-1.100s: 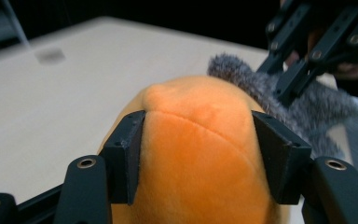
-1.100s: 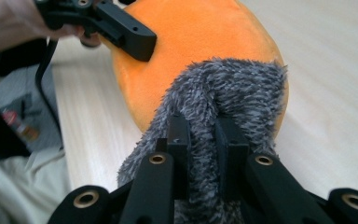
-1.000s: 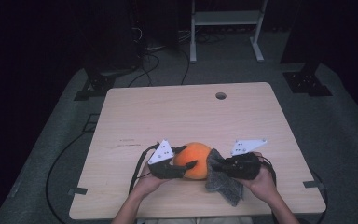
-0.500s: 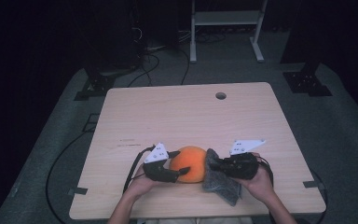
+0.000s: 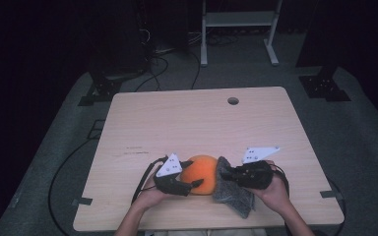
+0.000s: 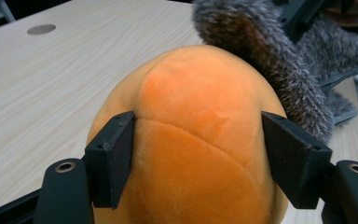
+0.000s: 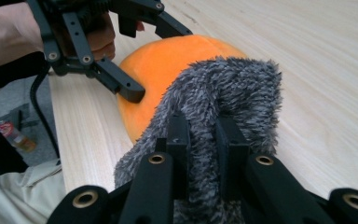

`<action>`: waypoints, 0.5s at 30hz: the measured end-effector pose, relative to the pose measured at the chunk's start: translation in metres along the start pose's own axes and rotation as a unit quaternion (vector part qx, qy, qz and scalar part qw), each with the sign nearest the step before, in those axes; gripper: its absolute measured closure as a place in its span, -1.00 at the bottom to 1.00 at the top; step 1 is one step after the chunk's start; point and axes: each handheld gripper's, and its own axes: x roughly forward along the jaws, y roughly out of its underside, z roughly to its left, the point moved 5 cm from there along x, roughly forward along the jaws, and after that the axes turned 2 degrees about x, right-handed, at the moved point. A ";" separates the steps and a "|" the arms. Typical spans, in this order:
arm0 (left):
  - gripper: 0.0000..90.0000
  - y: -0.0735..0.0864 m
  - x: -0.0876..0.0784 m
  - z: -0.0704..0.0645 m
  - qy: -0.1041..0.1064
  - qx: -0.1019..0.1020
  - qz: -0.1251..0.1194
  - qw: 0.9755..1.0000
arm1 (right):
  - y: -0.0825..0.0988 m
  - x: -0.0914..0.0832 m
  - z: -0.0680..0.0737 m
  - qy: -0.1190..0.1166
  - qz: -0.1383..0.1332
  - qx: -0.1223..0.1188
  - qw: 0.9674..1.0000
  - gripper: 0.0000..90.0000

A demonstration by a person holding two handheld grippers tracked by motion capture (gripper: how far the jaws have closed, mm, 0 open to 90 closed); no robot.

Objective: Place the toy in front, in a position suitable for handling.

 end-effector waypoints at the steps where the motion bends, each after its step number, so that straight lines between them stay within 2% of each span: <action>1: -0.35 0.000 0.000 -0.001 0.000 0.002 0.000 1.000 | 0.002 0.003 -0.001 0.001 0.008 0.003 1.000 0.72; 2: -0.35 0.000 0.000 -0.001 0.002 0.002 0.001 1.000 | 0.007 0.007 -0.004 0.006 0.025 0.006 1.000 0.72; 4: -0.35 0.001 0.001 -0.001 0.004 0.003 0.001 1.000 | 0.017 0.014 -0.009 0.001 0.051 0.016 0.999 0.72; 6: -0.35 0.000 0.001 -0.001 0.004 -0.002 0.000 1.000 | 0.022 0.012 -0.012 0.014 0.067 0.019 0.997 0.73; 8: -0.35 0.000 0.001 -0.001 0.005 -0.003 -0.002 1.000 | 0.016 0.005 -0.007 0.020 0.048 0.014 0.999 0.73; 10: -0.35 0.000 0.001 -0.002 0.006 -0.001 -0.003 1.000 | 0.006 0.002 0.002 -0.004 0.016 0.006 1.000 0.74; 11: -0.35 0.000 0.001 -0.002 0.006 -0.002 -0.003 1.000 | 0.000 0.002 0.008 0.003 0.011 -0.006 1.000 0.73; 13: -0.40 -0.002 -0.001 -0.001 0.020 -0.010 -0.003 1.000 | 0.000 0.009 0.008 0.012 0.031 -0.021 0.999 0.73; 14: -0.44 -0.006 -0.004 0.002 0.027 -0.022 -0.006 0.999 | 0.004 0.013 0.006 0.015 0.038 -0.022 0.999 0.74; 15: -0.50 -0.007 -0.006 0.004 0.030 -0.033 -0.009 0.999 | 0.009 0.016 0.003 0.009 0.040 -0.013 0.999 0.74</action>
